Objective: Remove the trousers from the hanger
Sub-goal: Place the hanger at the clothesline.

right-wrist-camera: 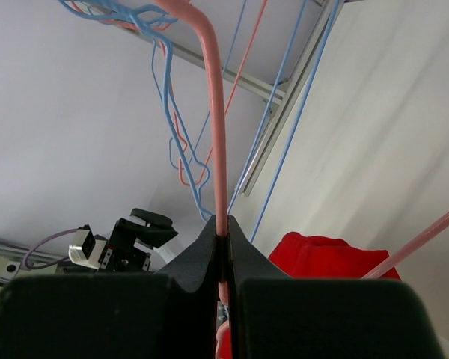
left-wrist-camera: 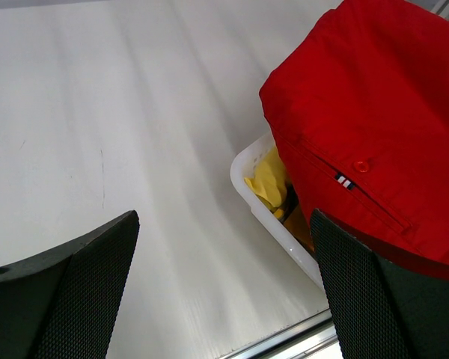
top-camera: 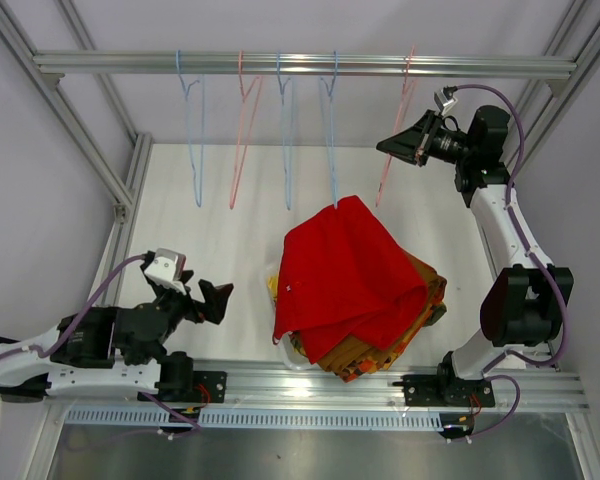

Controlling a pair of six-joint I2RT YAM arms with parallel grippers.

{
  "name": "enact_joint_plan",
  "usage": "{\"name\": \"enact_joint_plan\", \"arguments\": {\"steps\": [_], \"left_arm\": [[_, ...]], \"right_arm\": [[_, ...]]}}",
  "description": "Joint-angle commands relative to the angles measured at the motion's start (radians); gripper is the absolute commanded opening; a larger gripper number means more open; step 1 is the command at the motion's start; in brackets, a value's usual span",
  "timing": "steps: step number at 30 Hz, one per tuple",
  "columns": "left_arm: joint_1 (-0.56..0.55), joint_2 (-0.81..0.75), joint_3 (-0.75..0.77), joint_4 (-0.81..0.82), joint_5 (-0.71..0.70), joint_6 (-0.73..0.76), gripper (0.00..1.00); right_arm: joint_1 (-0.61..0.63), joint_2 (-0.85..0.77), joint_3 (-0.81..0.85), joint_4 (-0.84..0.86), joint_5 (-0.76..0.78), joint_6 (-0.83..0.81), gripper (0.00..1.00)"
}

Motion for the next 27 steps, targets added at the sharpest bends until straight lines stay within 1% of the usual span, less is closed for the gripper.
{"name": "enact_joint_plan", "arguments": {"steps": [1, 4, 7, 8, 9, 11, 12, 14, 15, 16, 19, 22, 25, 26, 27], "left_arm": [[-0.002, 0.006, 0.010, -0.006, -0.019, -0.020, 0.99], [-0.002, 0.005, 0.013, -0.007, -0.019, -0.020, 1.00], [-0.002, 0.006, 0.014, -0.006, -0.016, -0.018, 0.99], [-0.002, 0.006, 0.016, -0.006, -0.016, -0.020, 0.99], [-0.002, 0.005, 0.016, -0.009, -0.016, -0.020, 0.99], [-0.002, 0.003, 0.016, -0.009, -0.017, -0.020, 0.99], [-0.002, 0.000, 0.020, -0.010, -0.017, -0.023, 0.99], [-0.002, -0.003, 0.016, -0.009, -0.019, -0.021, 0.99], [-0.002, -0.003, 0.013, -0.006, -0.019, -0.021, 0.99], [-0.002, -0.004, 0.010, -0.006, -0.017, -0.021, 0.99], [-0.002, 0.000, 0.008, -0.004, -0.013, -0.018, 0.99], [-0.002, 0.000, 0.010, -0.006, -0.013, -0.024, 1.00], [-0.002, -0.001, 0.011, -0.012, -0.016, -0.031, 0.99], [-0.002, -0.003, 0.013, -0.015, -0.020, -0.035, 1.00], [-0.002, -0.004, 0.013, -0.018, -0.024, -0.037, 0.99]], "right_arm": [[-0.004, 0.002, 0.031, 0.025, 0.002, -0.011, 0.00], [0.002, -0.021, 0.009, -0.006, 0.017, -0.048, 0.00], [0.013, -0.051, -0.005, -0.078, 0.042, -0.097, 0.01], [0.017, -0.064, -0.015, -0.104, 0.065, -0.122, 0.04], [0.021, -0.082, -0.020, -0.111, 0.071, -0.131, 0.10], [0.021, -0.094, -0.029, -0.127, 0.082, -0.140, 0.18], [0.022, -0.100, -0.037, -0.151, 0.085, -0.146, 0.28], [0.021, -0.114, -0.043, -0.173, 0.094, -0.154, 0.34], [0.022, -0.120, -0.046, -0.181, 0.099, -0.160, 0.45], [0.021, -0.134, -0.052, -0.184, 0.102, -0.163, 0.51], [0.021, -0.163, -0.063, -0.210, 0.111, -0.168, 0.61], [0.016, -0.197, -0.074, -0.242, 0.120, -0.182, 0.62], [0.013, -0.229, -0.080, -0.321, 0.160, -0.237, 0.70], [0.008, -0.258, -0.083, -0.370, 0.174, -0.254, 0.74], [0.005, -0.272, -0.084, -0.392, 0.188, -0.269, 0.77]]}}
